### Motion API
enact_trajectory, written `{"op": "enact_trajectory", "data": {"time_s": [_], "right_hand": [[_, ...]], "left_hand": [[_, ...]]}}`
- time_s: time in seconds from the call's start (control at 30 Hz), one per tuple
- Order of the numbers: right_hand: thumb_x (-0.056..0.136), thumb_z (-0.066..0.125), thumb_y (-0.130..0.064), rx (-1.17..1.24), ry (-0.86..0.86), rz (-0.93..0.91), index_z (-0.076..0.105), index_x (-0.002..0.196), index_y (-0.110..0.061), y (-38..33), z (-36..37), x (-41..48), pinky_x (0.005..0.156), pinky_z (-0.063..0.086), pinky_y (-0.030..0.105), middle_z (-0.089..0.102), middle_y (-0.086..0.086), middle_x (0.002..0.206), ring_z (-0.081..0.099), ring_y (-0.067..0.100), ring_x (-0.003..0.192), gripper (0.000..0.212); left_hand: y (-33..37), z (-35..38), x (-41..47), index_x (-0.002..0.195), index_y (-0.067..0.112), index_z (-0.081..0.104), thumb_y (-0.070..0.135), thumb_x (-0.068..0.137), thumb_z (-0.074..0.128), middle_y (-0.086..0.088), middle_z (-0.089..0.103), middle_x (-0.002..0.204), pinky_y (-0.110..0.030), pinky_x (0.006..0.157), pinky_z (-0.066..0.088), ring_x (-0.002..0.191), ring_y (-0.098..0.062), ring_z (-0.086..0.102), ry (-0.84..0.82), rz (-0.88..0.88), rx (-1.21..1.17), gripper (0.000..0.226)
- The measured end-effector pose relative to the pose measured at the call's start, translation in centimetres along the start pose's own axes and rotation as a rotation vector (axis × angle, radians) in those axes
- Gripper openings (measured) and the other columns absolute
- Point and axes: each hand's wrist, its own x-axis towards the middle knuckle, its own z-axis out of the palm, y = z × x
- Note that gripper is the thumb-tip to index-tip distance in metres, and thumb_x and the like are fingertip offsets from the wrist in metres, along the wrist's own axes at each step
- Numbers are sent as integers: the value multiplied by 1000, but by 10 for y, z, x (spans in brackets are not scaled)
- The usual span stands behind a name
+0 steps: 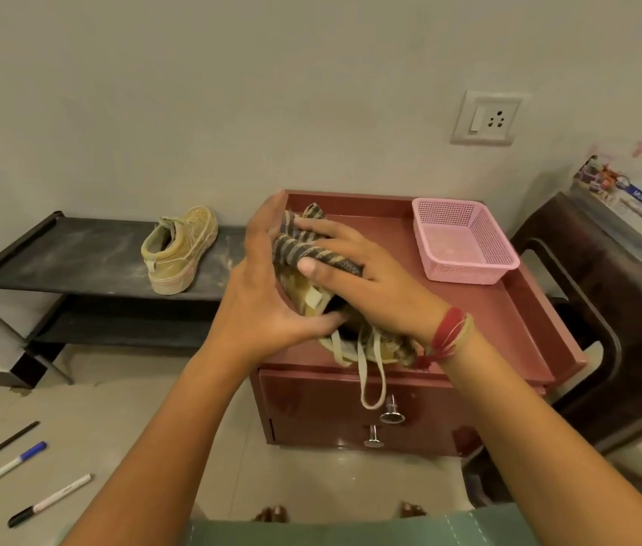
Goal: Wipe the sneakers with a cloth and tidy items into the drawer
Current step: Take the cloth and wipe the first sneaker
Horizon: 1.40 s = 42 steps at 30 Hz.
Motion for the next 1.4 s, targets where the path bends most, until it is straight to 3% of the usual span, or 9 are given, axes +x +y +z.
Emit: {"op": "enact_trajectory", "data": {"time_s": [0.17,0.33,0.5,0.6,0.7,0.9,1.1,1.27,1.4], "right_hand": [[94,46,-38,235,83,100,50,133,-23,17,5,-18,108,34,22,50,-8,139,43,2,129,42],[92,44,-53,132,176,292,61,116,-29,69,5,-52,97,43,31,65,-7,114,59,9,110,38],[99,39,-41,58,298,656,61,103,0,109,1,-62,81,44,36,65,20,100,60,30,94,47],[94,39,-51,102,458,378,55,126,-17,89,11,-48,104,39,36,57,7,128,50,22,123,49],[92,35,-54,78,248,147,48,134,-30,62,29,-30,113,26,33,50,-6,139,41,9,132,50],[88,22,-71,-140,322,303,51,130,-28,112,37,-46,110,30,48,55,-6,133,43,15,130,67],[83,28,-77,51,446,561,51,130,-28,138,28,-74,110,34,44,54,-4,134,46,12,127,71],[95,32,-52,-37,347,259,32,139,-40,104,40,-52,117,16,37,33,-17,145,24,8,141,46],[89,25,-67,-125,297,405,37,139,-34,141,50,-57,115,23,45,40,-5,146,31,16,138,61]], "left_hand": [[-5,-4,-3,147,29,13,36,55,91,6,49,131,-31,93,52,122,-6,52,-17,-4,7,121],[-15,-9,-7,140,40,23,52,54,83,20,40,129,-23,98,41,123,1,42,-63,11,82,105],[-28,-13,-4,126,41,46,55,58,76,6,43,128,-26,95,42,122,-4,41,-93,-8,129,77],[-34,-16,-4,124,43,47,55,58,76,5,42,128,-34,98,44,122,-3,40,-94,-31,116,73],[-37,-18,-5,122,38,49,53,58,75,5,42,126,-21,94,41,120,1,40,-108,-3,119,71],[-48,-21,-8,115,49,47,60,53,73,8,46,123,-1,82,34,110,17,38,-44,-140,143,69],[-56,-11,4,114,39,57,68,55,67,3,51,122,-37,95,47,118,-8,45,80,-324,161,67],[-65,-12,7,114,34,61,69,58,68,2,55,121,-41,94,49,115,-14,52,74,-375,137,67],[-73,-16,4,97,25,65,70,65,64,6,65,94,-38,80,52,92,-12,61,85,-478,69,55]]}}
